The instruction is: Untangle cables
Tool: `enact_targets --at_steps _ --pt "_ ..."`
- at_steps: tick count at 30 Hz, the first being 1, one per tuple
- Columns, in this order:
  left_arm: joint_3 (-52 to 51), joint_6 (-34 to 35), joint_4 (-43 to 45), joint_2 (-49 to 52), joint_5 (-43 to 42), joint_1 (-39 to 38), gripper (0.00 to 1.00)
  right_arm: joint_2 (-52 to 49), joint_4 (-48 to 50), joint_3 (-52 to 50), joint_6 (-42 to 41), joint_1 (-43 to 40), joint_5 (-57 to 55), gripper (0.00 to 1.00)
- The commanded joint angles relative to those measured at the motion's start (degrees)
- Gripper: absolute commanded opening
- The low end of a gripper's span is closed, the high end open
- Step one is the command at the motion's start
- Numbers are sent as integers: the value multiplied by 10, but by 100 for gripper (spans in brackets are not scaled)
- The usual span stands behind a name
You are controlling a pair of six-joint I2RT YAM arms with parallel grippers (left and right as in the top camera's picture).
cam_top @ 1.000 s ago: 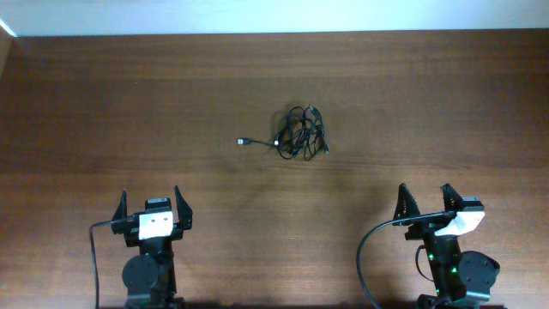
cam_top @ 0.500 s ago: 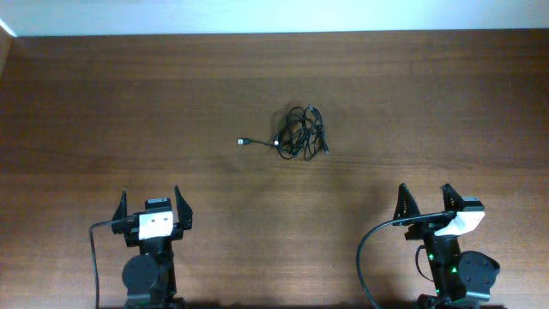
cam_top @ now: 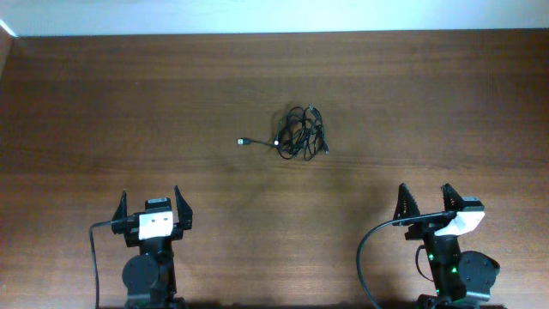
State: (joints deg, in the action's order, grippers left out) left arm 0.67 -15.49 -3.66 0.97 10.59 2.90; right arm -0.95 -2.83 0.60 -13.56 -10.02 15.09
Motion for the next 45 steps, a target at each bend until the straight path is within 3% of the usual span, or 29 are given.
enact_targets --at_steps 1,6,12,14,17,21,22,25,30,36,39,41,43,44,45 --pt "-1 -9 0 4 12 -2 99 1 0 -3 -4 3 7 99" --pt "-1 -7 34 4 -15 -2 99 1 0 -3 -4 3 7 99" --pt "2 -5 84 4 -140 -2 99 1 -2 -3 -4 3 9 99" --pt "53 5 70 23 -170 -2 99 1 -2 -3 -2 3 9 99" --pt "189 4 35 169 -190 -2 99 1 -2 -3 -2 3 9 99" --pt "463 4 -98 440 -261 -2 99 1 -5 0 -2 3 46 99" --pt "496 4 -120 469 -263 -2 99 1 -16 9 -2 3 59 99" --pt "670 4 -249 620 -263 -2 99 -19 -71 99 -2 3 68 99" --pt "769 4 -360 701 -263 -2 99 -229 -157 292 -2 3 77 99" --pt "825 4 -363 717 -263 -2 99 -584 -452 688 59 3 120 99" --pt "929 4 -429 790 -263 -2 99 -741 -594 867 91 3 126 99" --pt "1008 4 -500 866 -287 -2 99 -811 -586 889 88 3 145 99" --pt "1008 11 -494 904 -283 -2 99 -858 -583 888 85 5 202 99" --pt "1008 13 -499 925 -322 -3 99 -890 -583 888 87 22 207 100" --pt "1008 13 -499 936 -329 -3 99 -913 -580 888 89 50 207 90"
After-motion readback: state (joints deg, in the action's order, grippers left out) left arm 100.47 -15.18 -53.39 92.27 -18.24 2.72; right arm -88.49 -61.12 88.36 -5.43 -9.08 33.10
